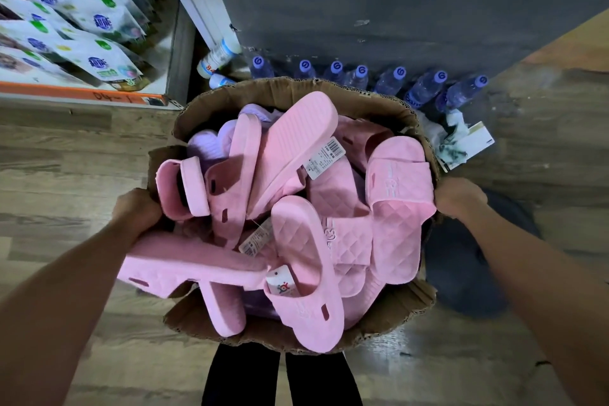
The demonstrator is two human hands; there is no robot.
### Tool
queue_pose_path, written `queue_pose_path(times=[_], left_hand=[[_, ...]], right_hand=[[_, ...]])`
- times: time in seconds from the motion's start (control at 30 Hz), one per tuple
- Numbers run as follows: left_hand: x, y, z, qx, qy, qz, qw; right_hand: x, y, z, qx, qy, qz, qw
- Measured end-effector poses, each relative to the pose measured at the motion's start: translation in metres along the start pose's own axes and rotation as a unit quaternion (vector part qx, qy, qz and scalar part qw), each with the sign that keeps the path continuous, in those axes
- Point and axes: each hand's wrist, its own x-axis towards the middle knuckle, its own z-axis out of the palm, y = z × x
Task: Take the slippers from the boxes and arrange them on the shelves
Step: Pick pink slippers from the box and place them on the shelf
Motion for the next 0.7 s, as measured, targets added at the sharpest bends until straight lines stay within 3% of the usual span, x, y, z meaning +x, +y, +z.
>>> queue_pose_path(times=[0.2,0.4,0.57,0.7], left_hand=[[-0.001,-0.014,-0.009,0.112,-0.027,0.078,0.99],[-0.011,-0.024,-0.002,0.11,-0.018,0.064,0.992],[0.002,-0.017,-0.001,0.067,0.012,0.06,0.996],[-0.006,-0.016,0.004,0.005,0.035,0.077,0.996]], right_hand=[[-0.008,0.003,0.004,-0.092,0.004,-0.024,0.995],[-0.022,0.003,0.013,-0.081,0.017,-0.007,0.997],[-0.014,0.002,0.015,0.041,0.085,0.001,0.996],[-0.018,0.015,0.032,0.165,0.146,-0.049,0.974]])
